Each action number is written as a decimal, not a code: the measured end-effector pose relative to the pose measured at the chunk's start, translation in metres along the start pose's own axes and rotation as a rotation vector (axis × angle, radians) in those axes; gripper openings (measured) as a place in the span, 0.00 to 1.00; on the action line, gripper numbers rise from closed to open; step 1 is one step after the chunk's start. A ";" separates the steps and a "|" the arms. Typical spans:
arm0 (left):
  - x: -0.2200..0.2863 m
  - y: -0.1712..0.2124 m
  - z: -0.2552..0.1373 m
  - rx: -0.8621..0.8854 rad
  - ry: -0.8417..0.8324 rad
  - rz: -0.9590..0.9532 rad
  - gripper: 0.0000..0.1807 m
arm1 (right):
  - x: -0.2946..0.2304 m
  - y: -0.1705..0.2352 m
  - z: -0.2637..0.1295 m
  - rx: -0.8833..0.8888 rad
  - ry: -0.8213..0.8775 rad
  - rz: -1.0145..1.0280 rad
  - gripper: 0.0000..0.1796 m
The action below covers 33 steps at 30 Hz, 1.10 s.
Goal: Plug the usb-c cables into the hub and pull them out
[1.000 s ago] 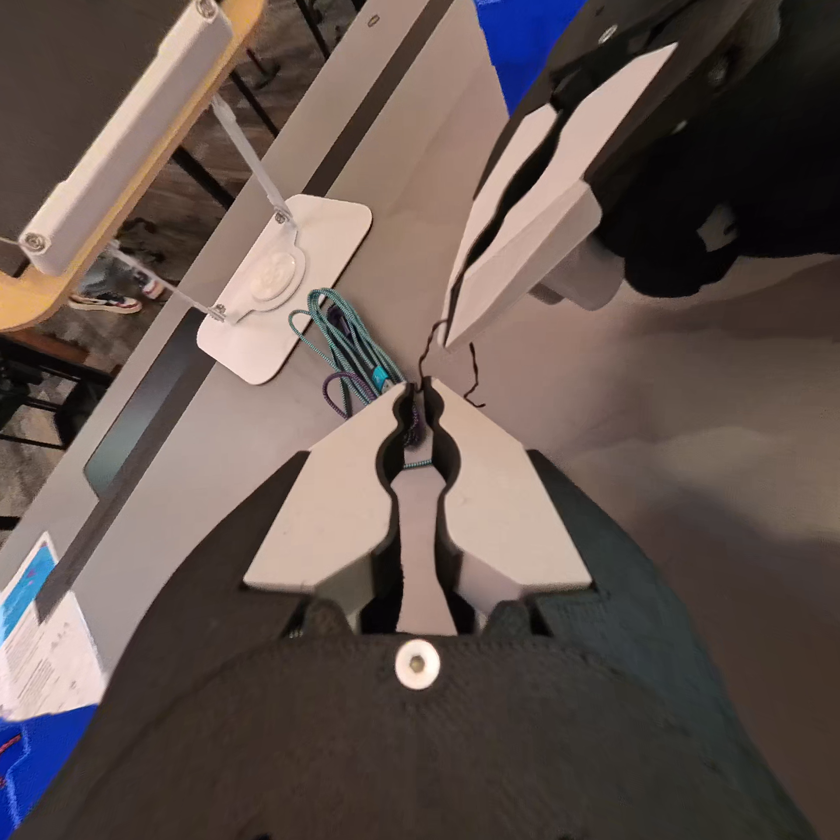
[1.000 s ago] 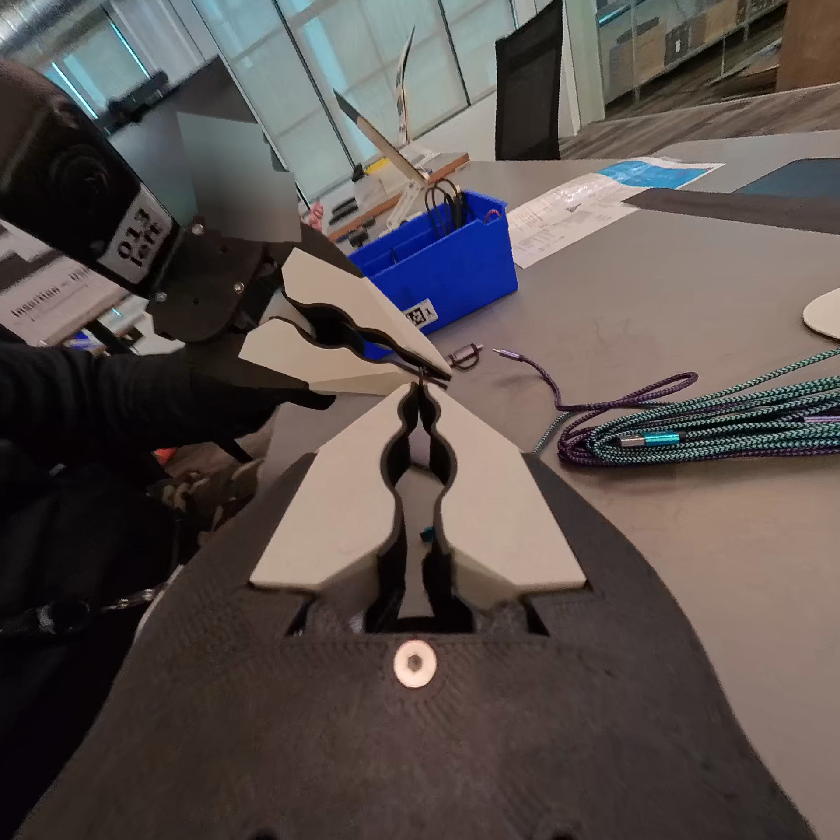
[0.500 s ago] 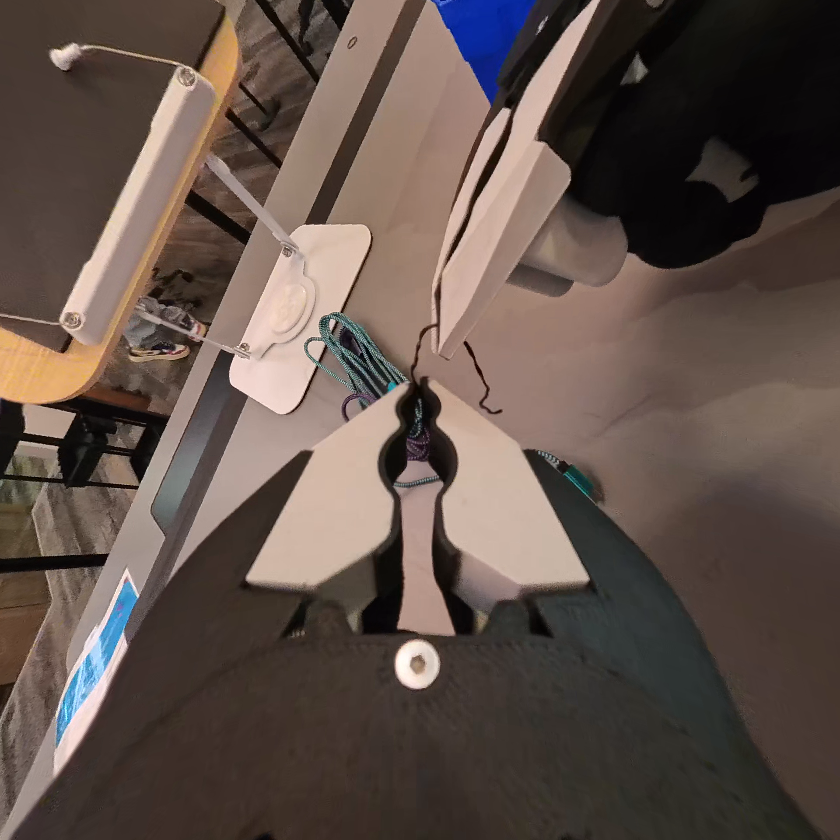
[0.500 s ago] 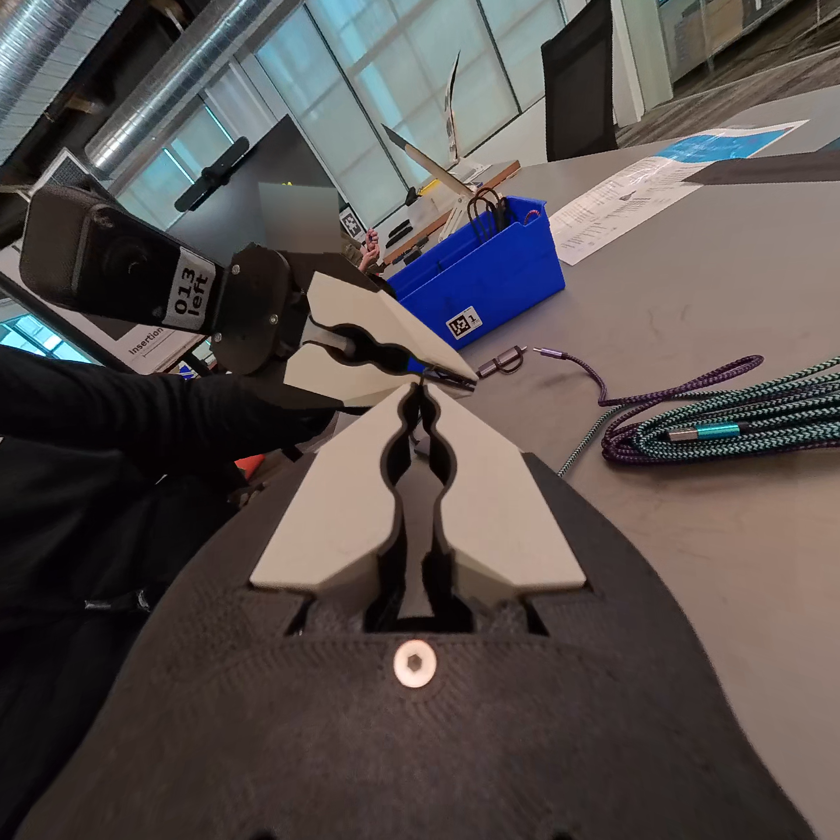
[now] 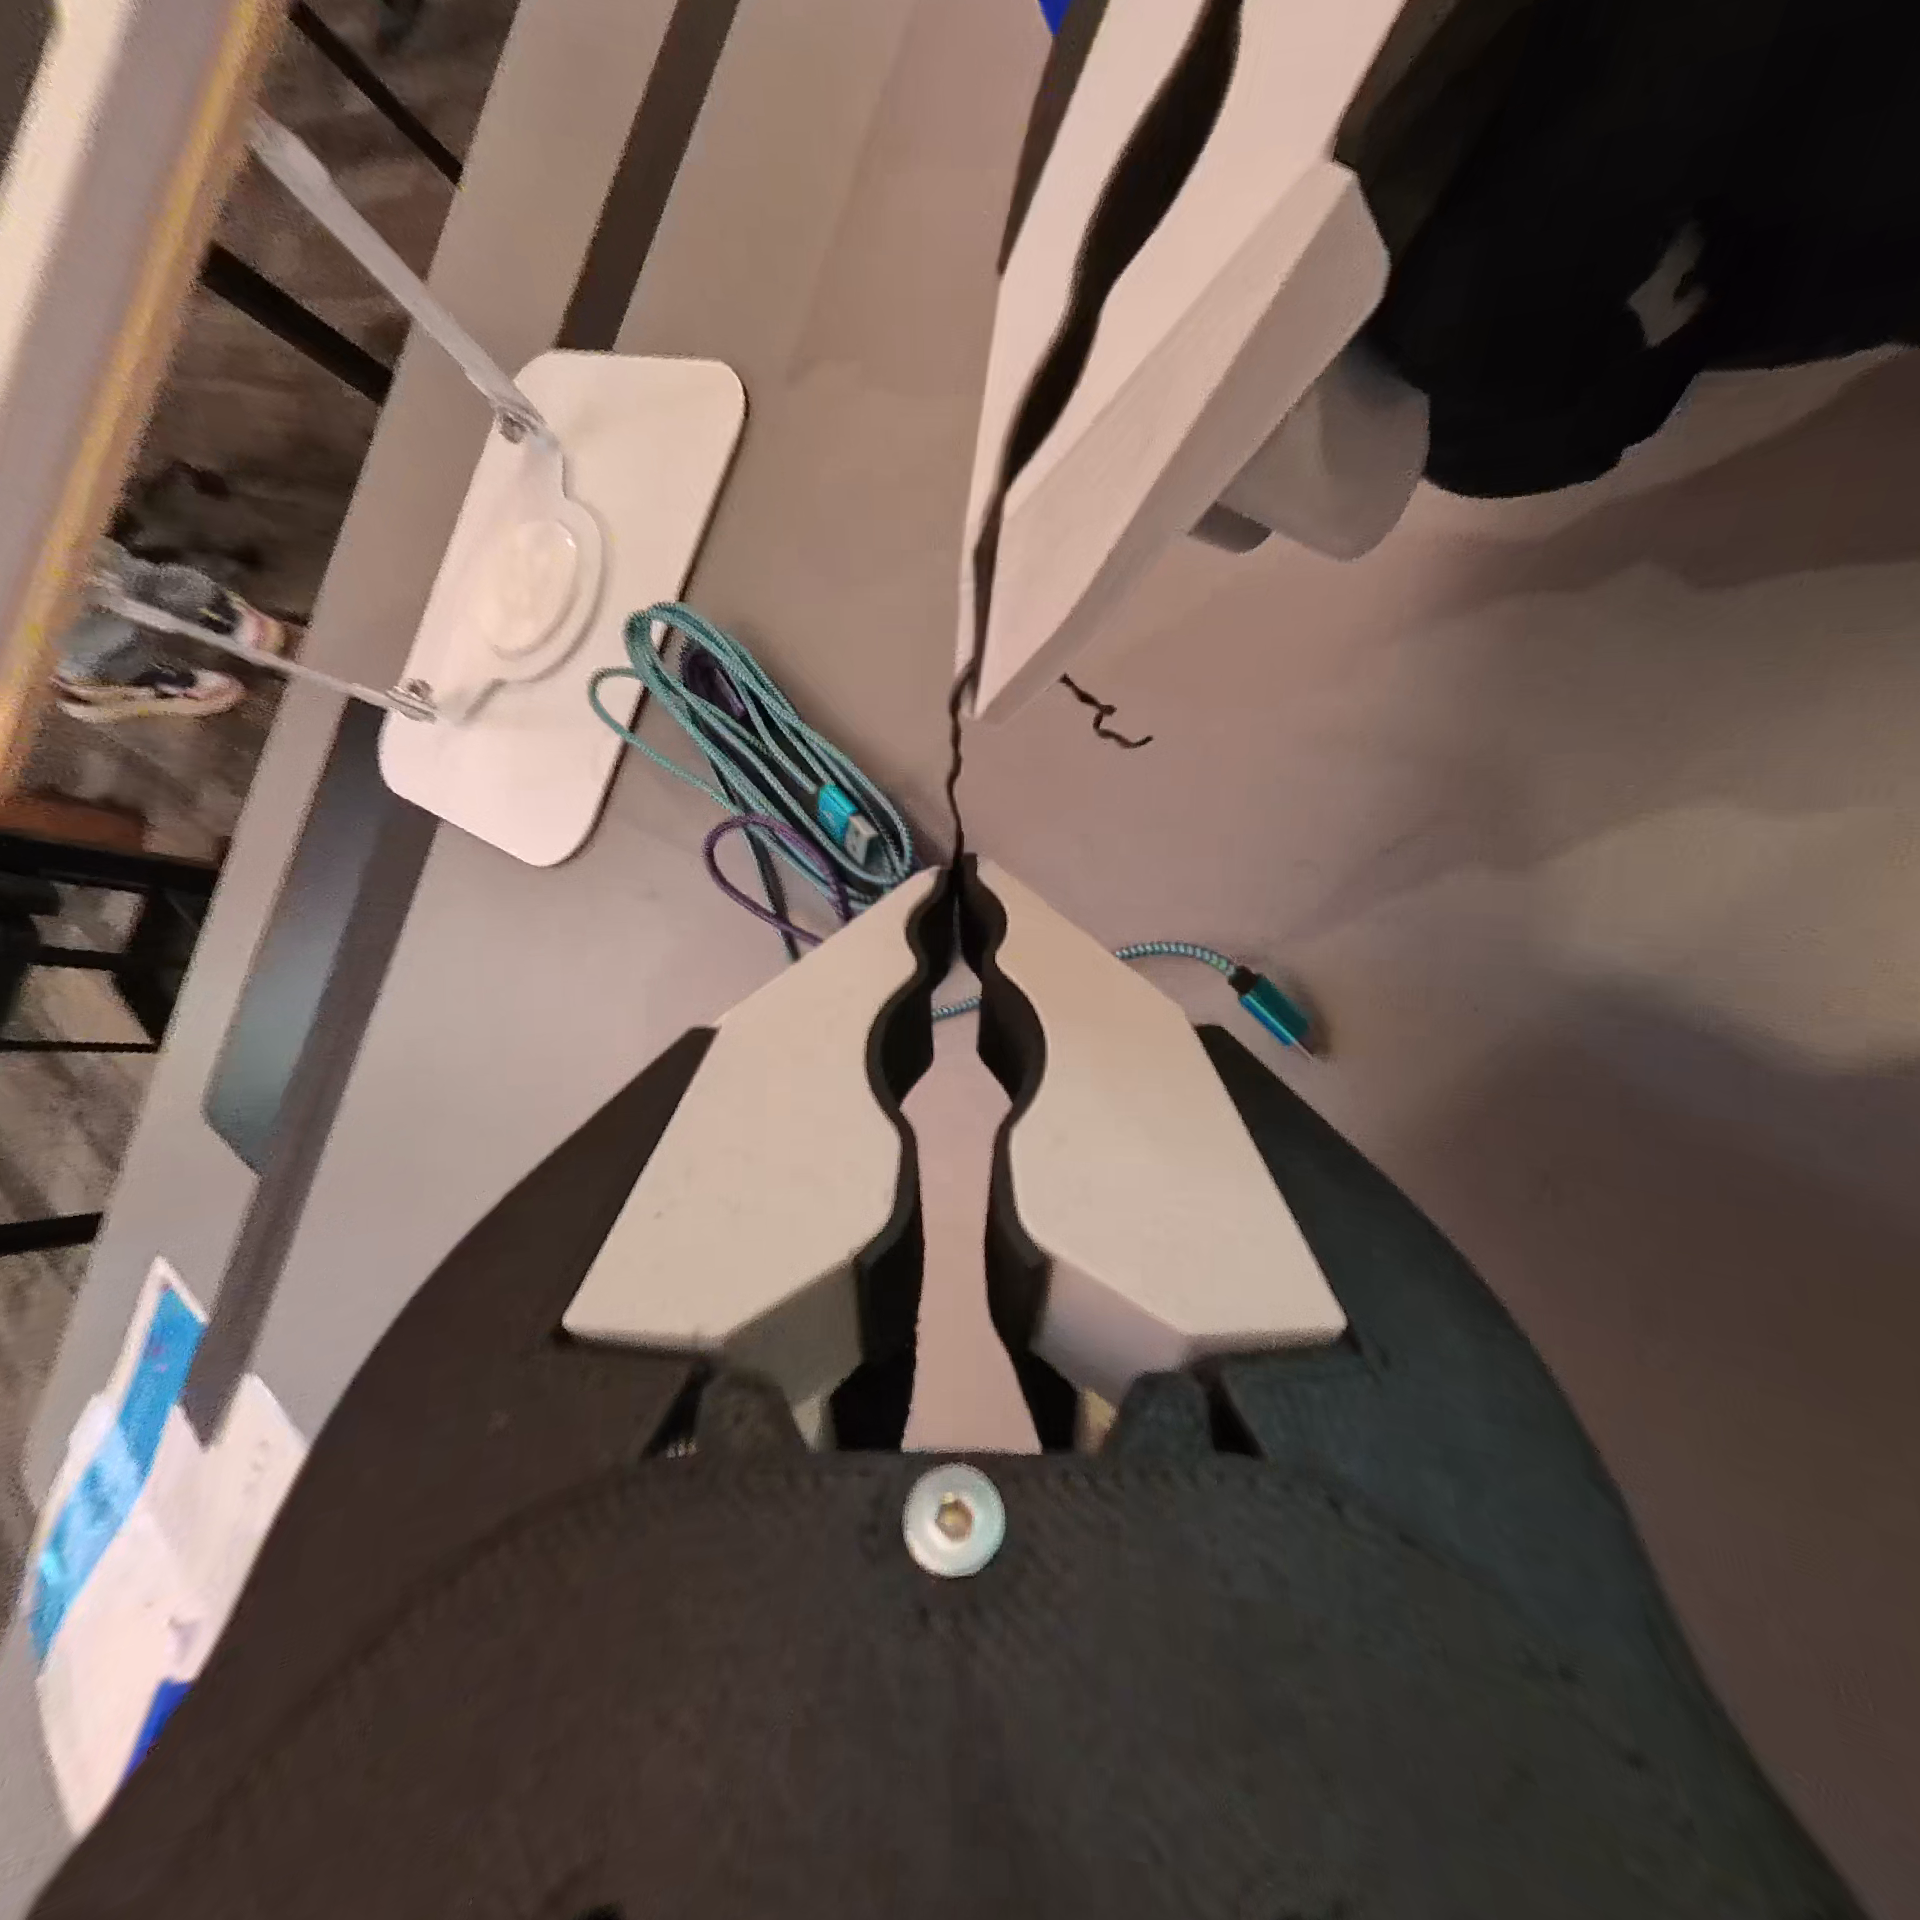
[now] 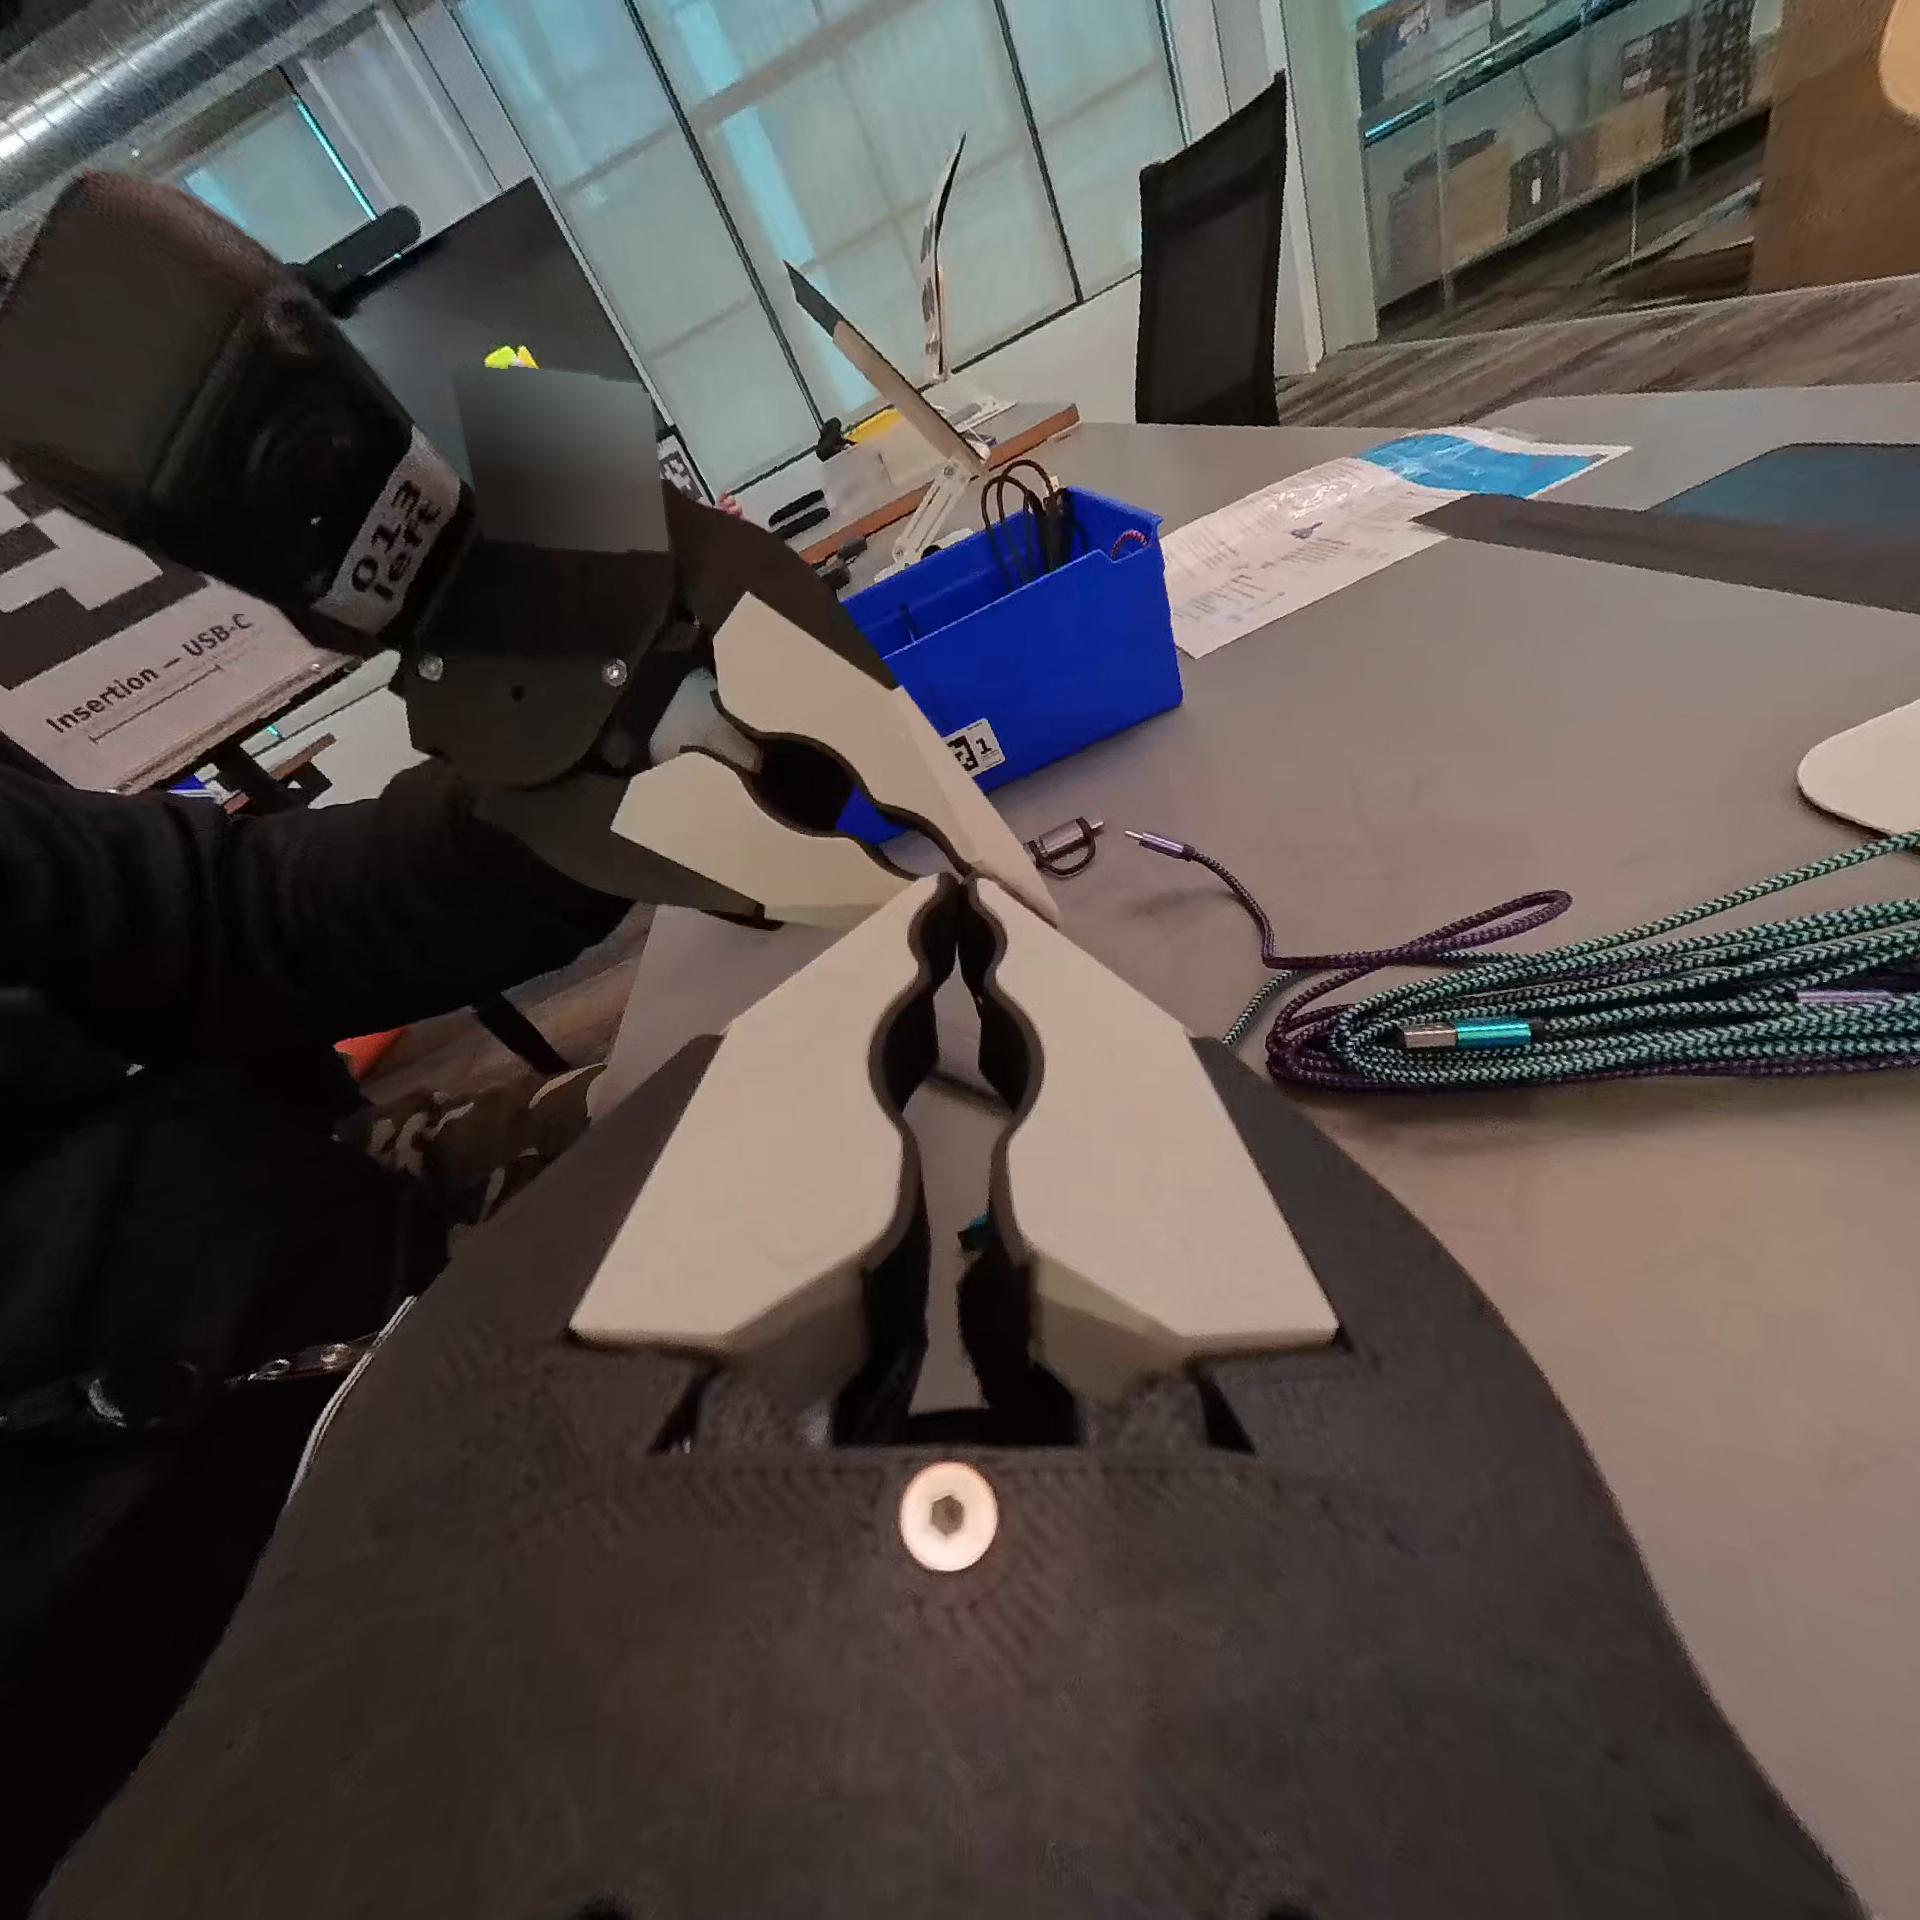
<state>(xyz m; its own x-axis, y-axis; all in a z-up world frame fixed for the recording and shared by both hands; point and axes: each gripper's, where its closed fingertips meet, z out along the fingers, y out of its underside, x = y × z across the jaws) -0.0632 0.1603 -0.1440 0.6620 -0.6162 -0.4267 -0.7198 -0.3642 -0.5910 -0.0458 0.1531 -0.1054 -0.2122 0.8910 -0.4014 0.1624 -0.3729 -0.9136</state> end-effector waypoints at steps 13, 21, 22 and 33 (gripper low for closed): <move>0.002 -0.007 -0.014 0.200 0.188 -0.333 0.16 | 0.000 -0.031 -0.027 0.229 -0.154 0.181 0.00; 0.015 -0.030 -0.009 0.333 0.372 -0.436 0.21 | -0.005 -0.034 -0.028 0.253 -0.217 0.218 0.00; 0.023 -0.031 -0.005 0.329 0.403 -0.441 0.21 | -0.005 -0.034 -0.029 0.259 -0.219 0.219 0.00; 0.034 -0.061 0.004 0.469 0.504 -0.592 0.07 | -0.005 -0.037 -0.032 0.270 -0.220 0.216 0.00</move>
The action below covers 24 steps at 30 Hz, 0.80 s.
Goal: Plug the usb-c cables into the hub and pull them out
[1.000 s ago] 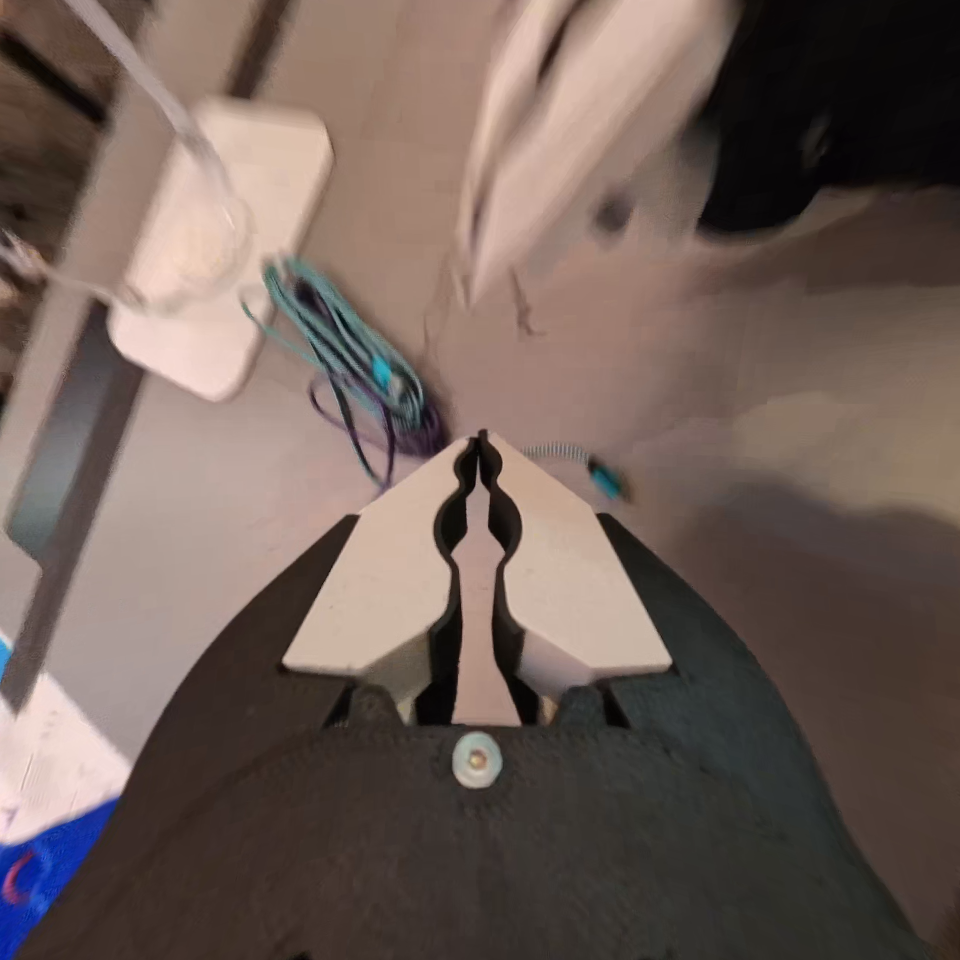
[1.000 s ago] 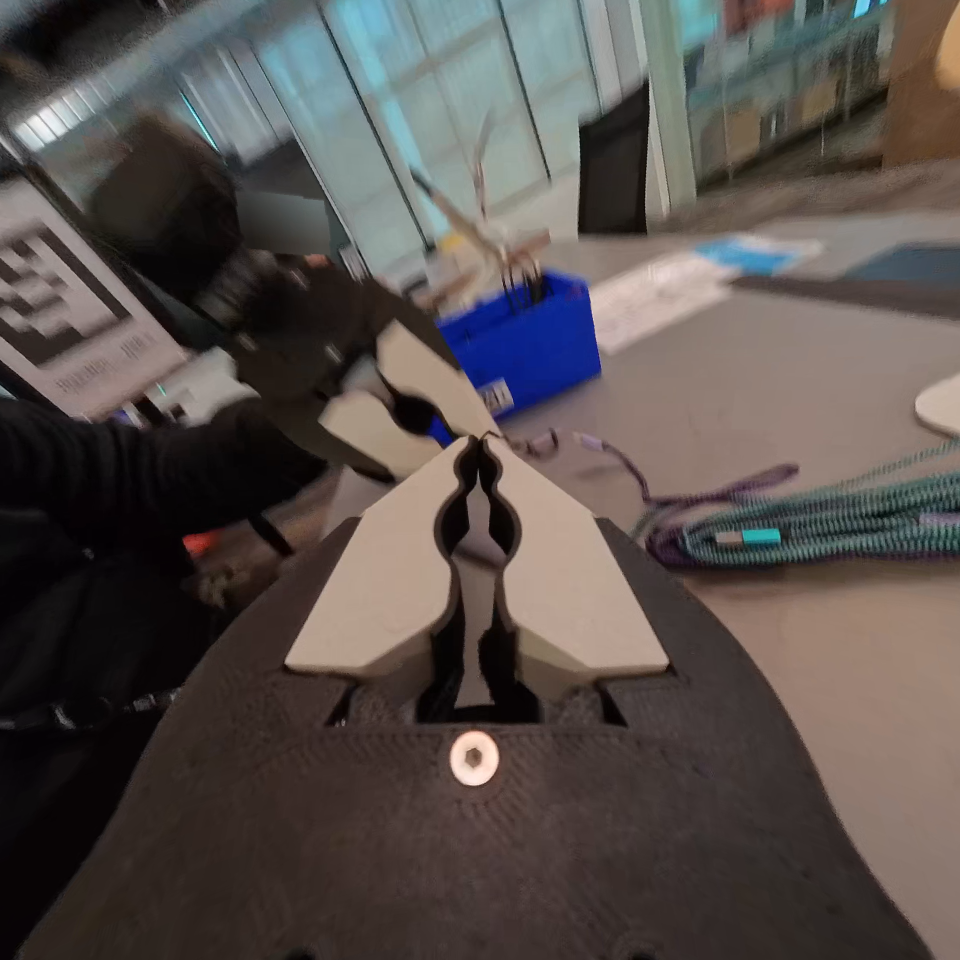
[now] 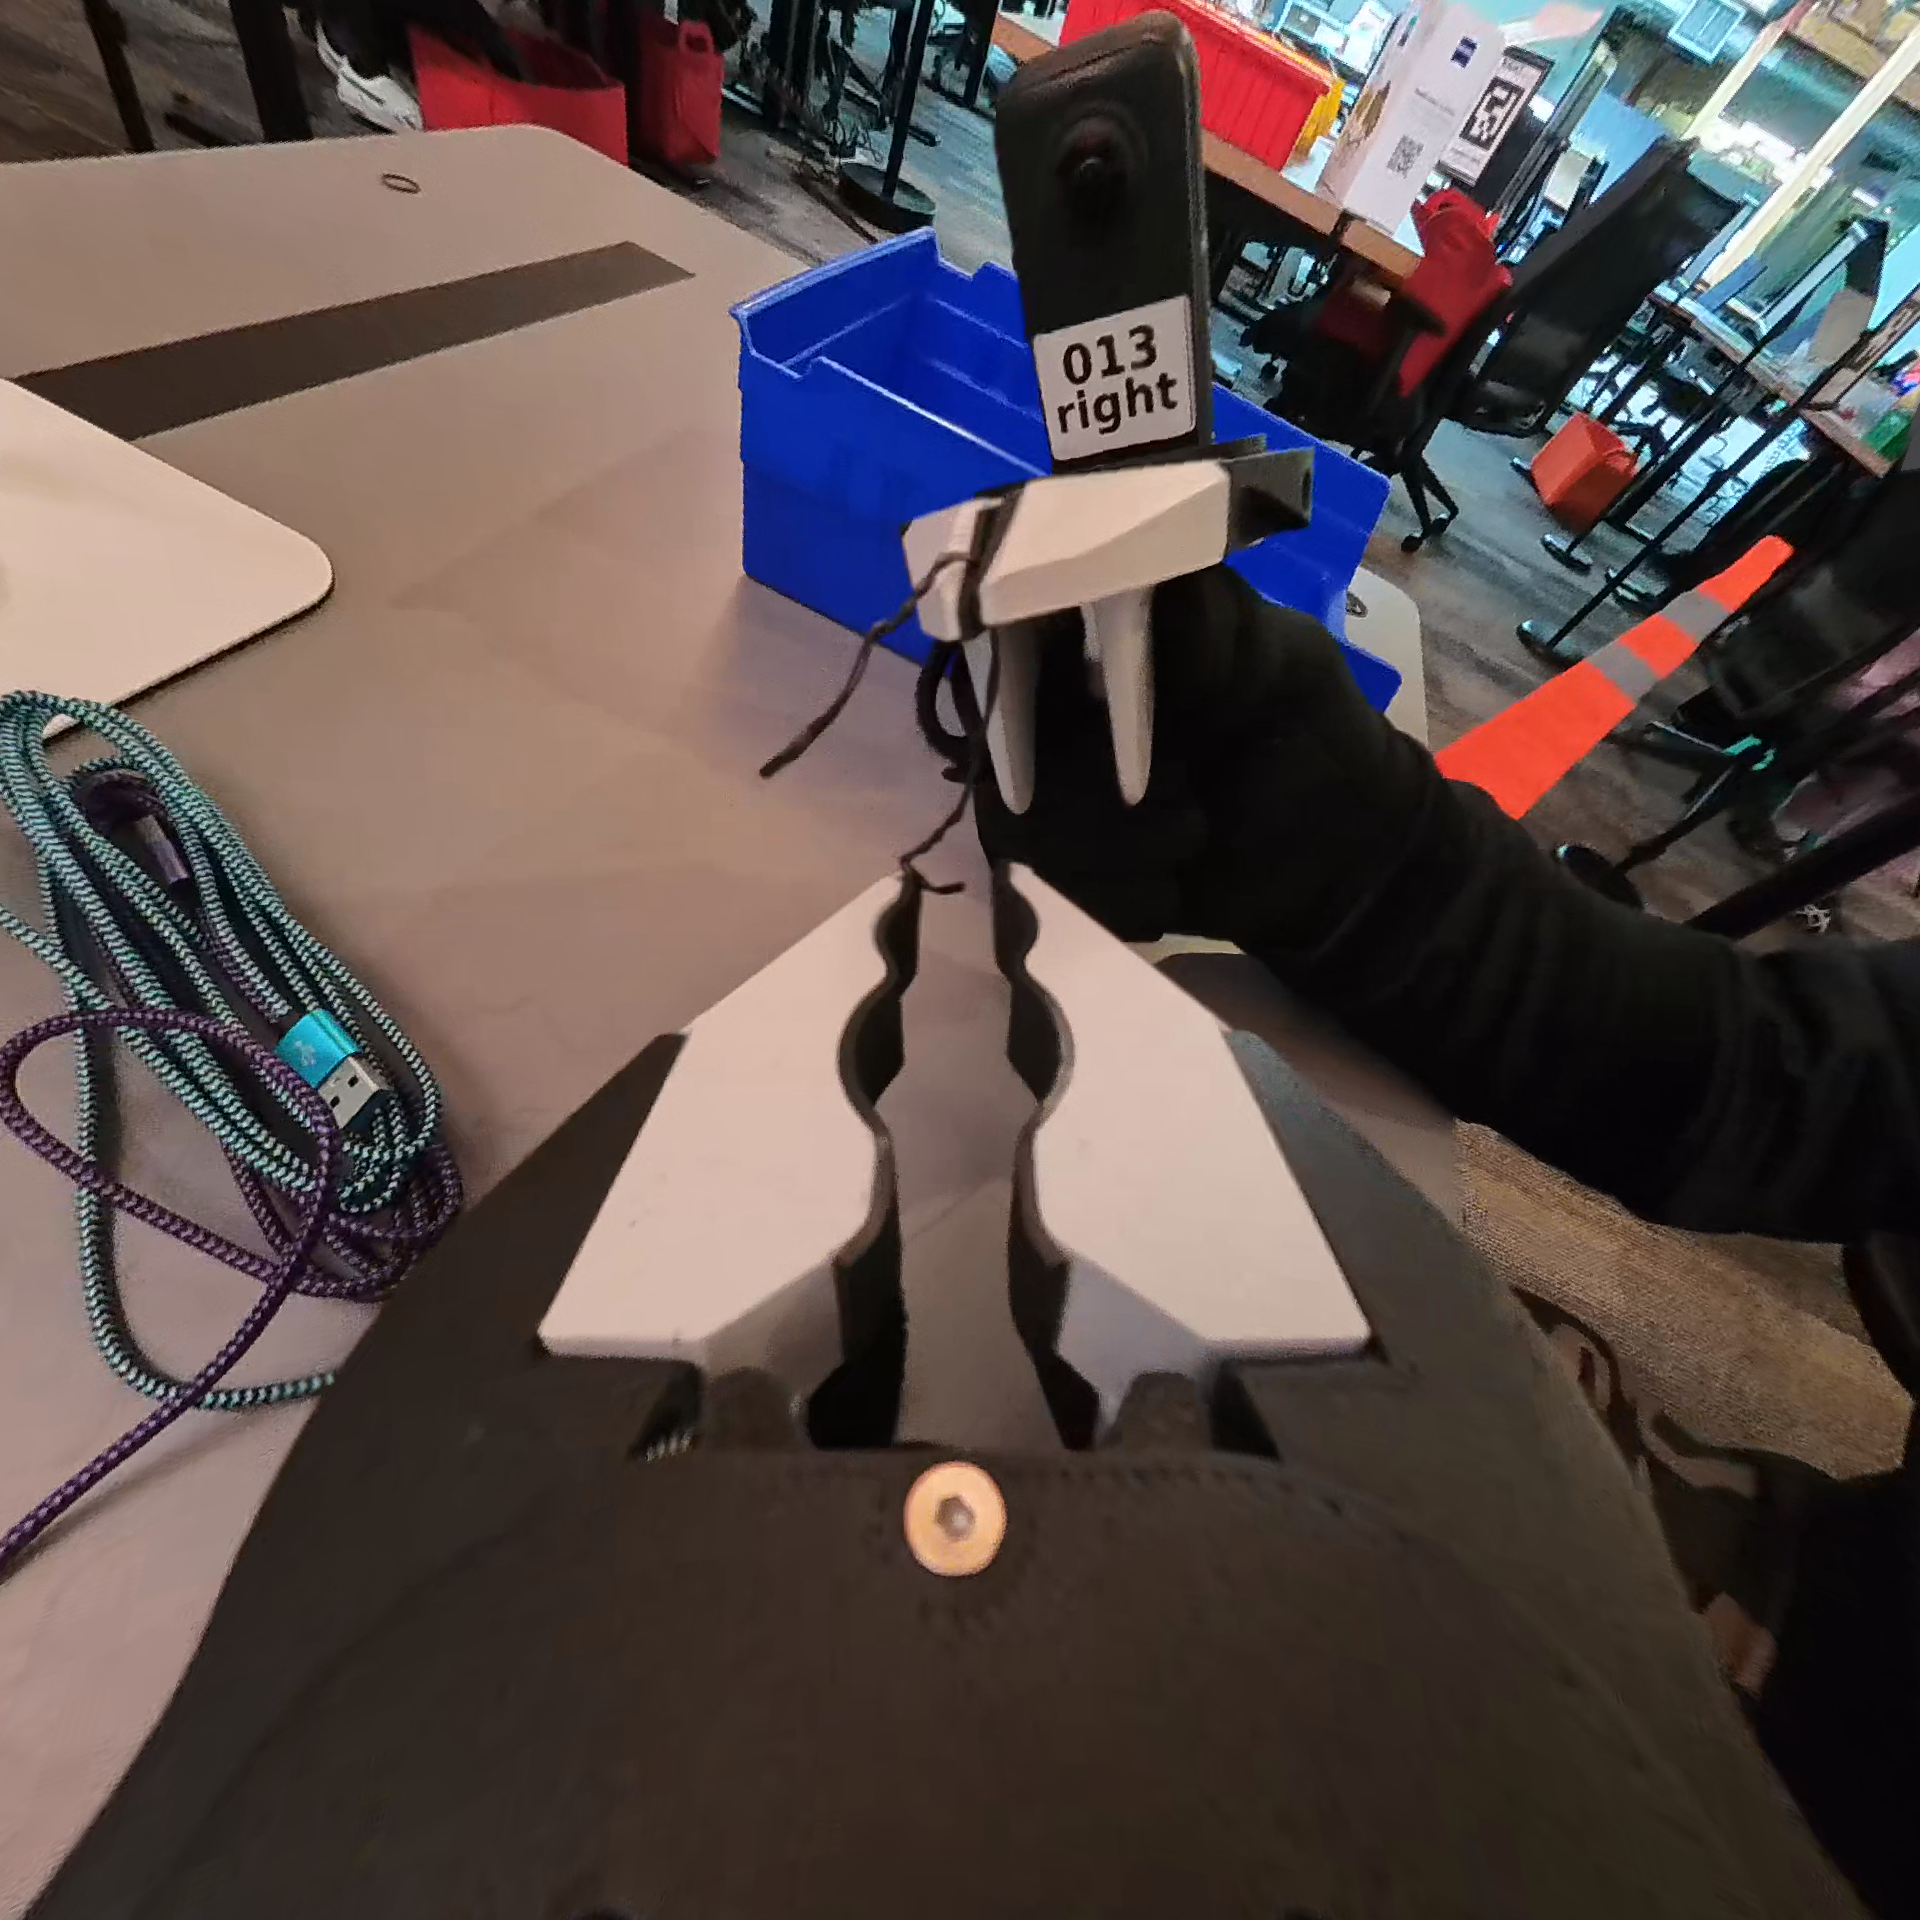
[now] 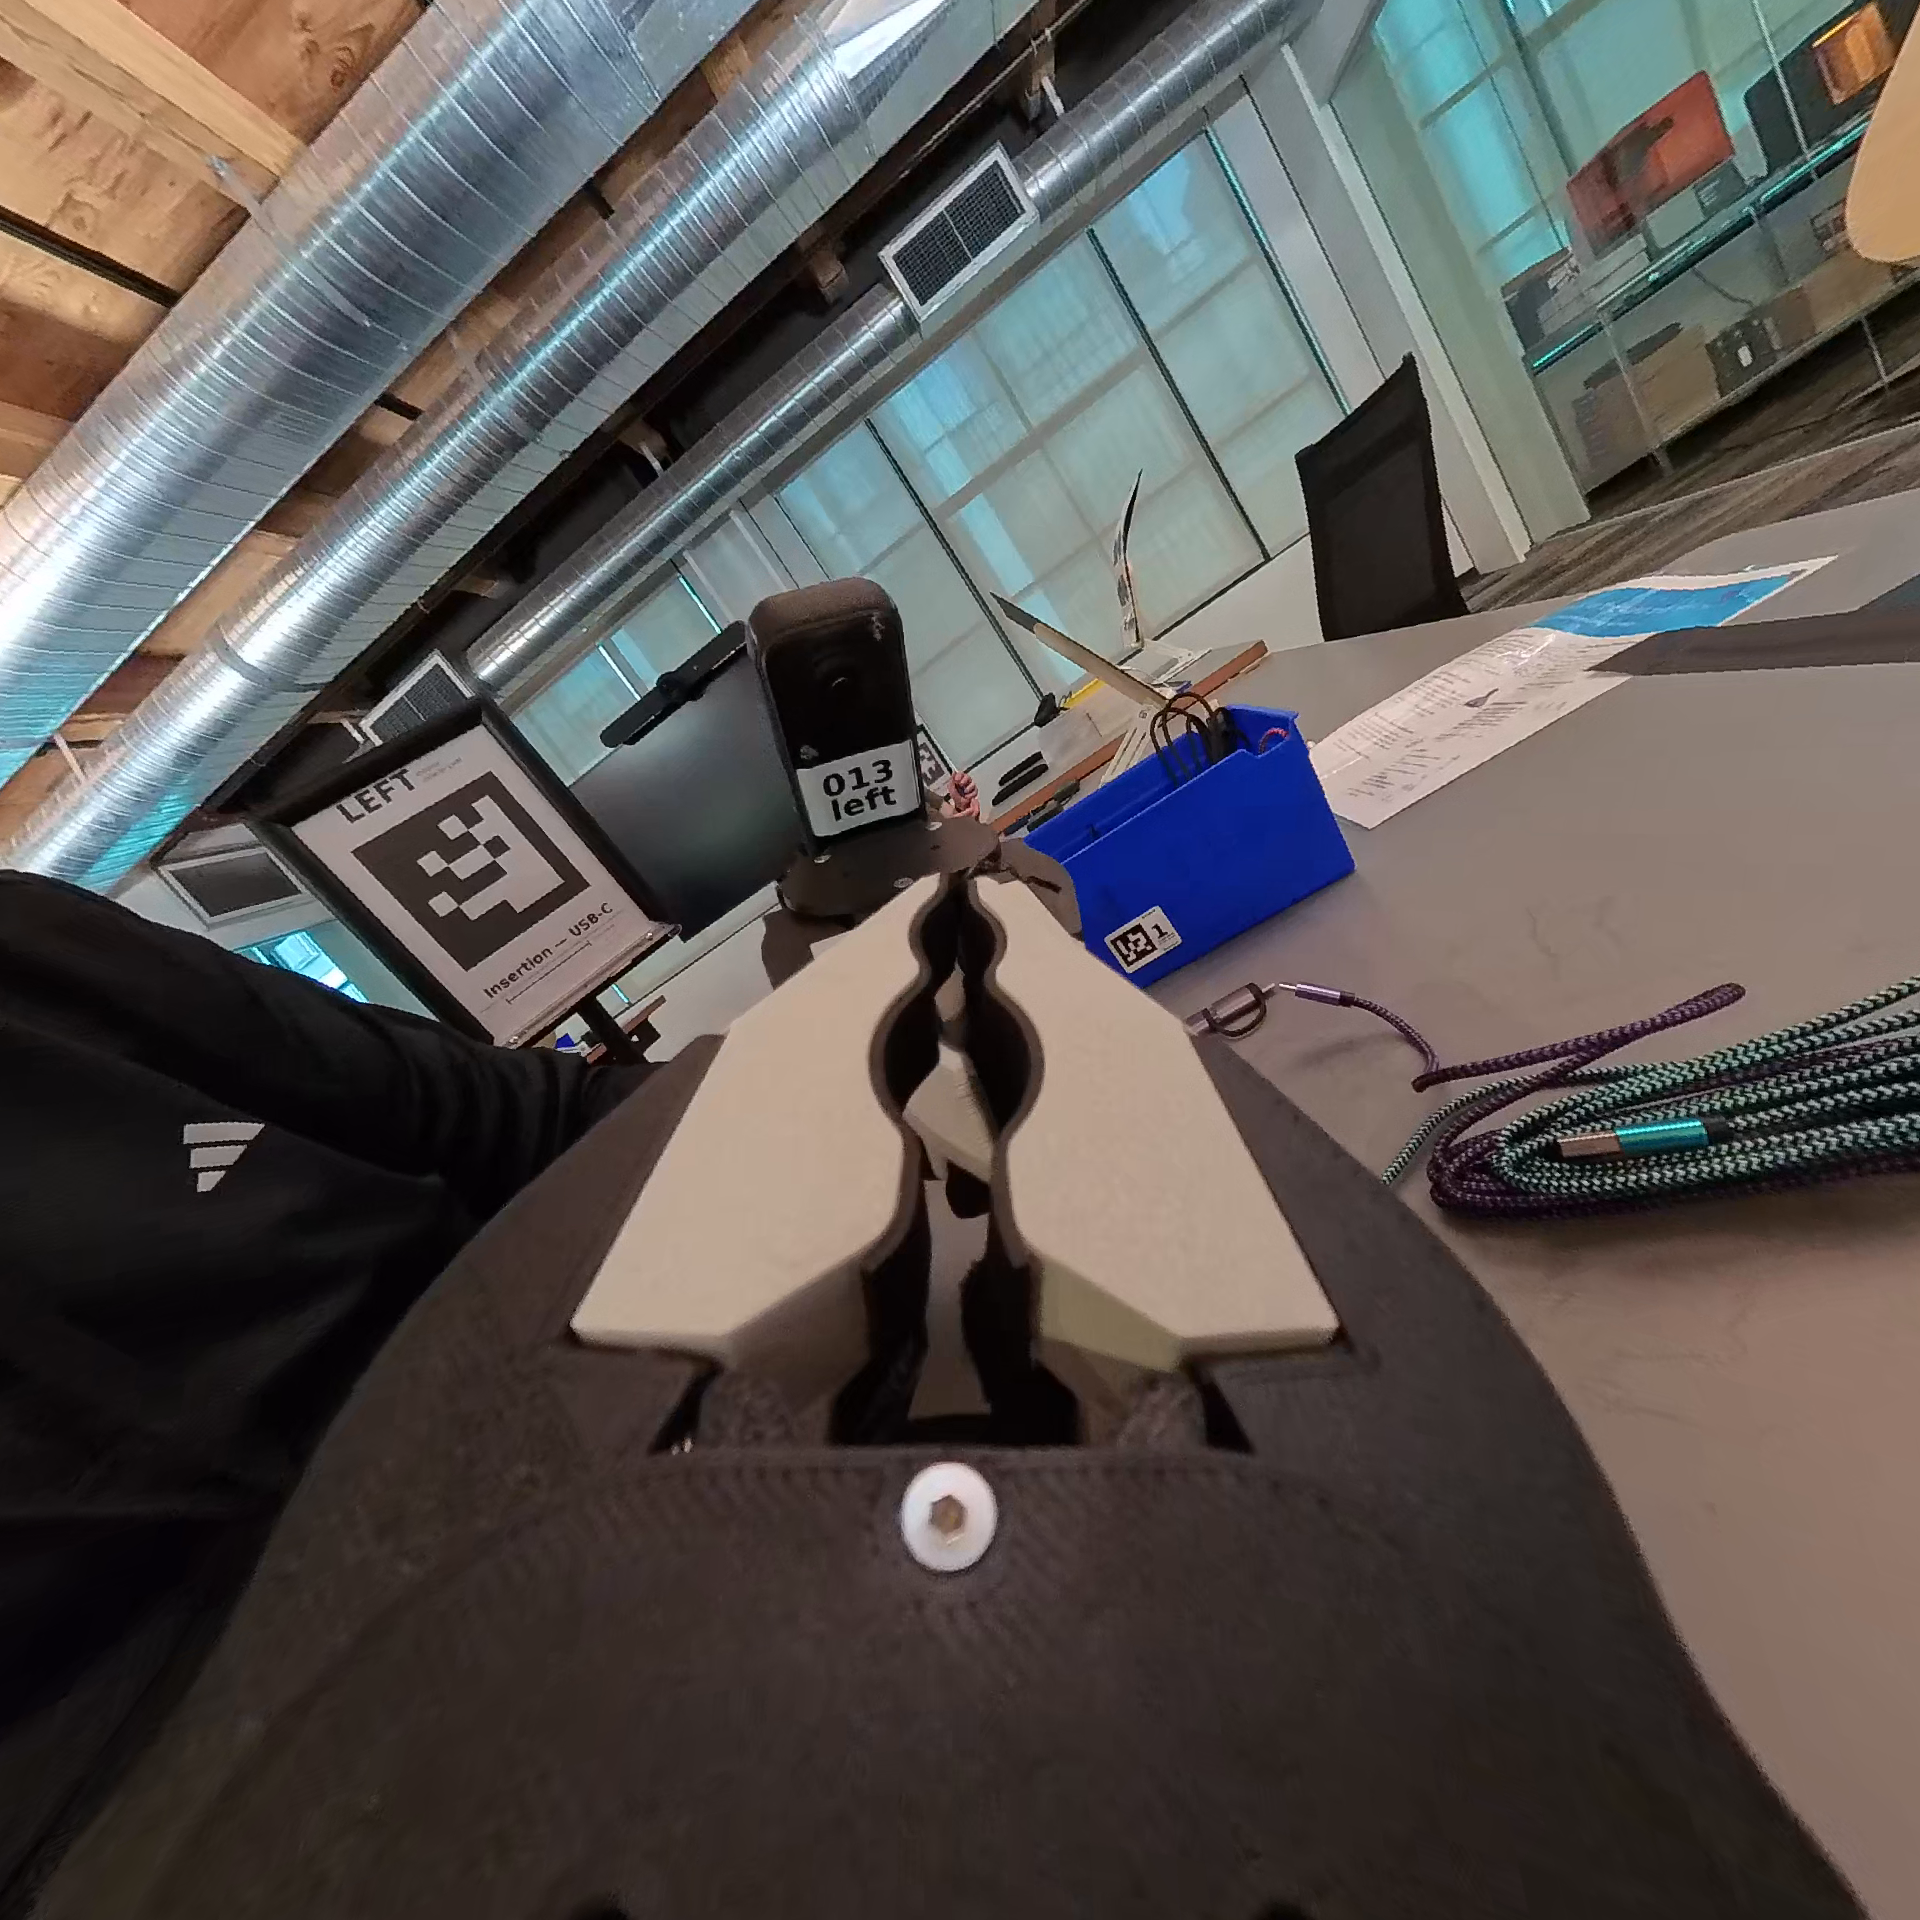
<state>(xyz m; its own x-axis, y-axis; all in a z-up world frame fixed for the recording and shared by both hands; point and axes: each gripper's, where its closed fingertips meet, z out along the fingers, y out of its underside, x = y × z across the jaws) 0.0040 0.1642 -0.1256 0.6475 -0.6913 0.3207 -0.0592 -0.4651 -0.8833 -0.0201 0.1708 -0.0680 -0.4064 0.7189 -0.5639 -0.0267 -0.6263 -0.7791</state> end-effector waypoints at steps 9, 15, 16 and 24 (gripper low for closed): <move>0.003 -0.001 -0.002 0.036 0.031 -0.036 0.02 | -0.001 -0.001 0.001 0.001 0.020 -0.044 0.00; -0.002 -0.011 -0.009 0.107 0.047 -0.118 0.01 | 0.004 0.006 0.004 -0.059 0.074 -0.093 0.13; -0.001 -0.011 -0.009 0.103 0.052 -0.116 0.01 | 0.005 0.009 0.005 -0.078 0.080 -0.101 0.12; 0.006 -0.009 -0.006 0.086 0.045 -0.047 0.00 | 0.002 0.014 0.006 -0.129 0.109 -0.190 0.00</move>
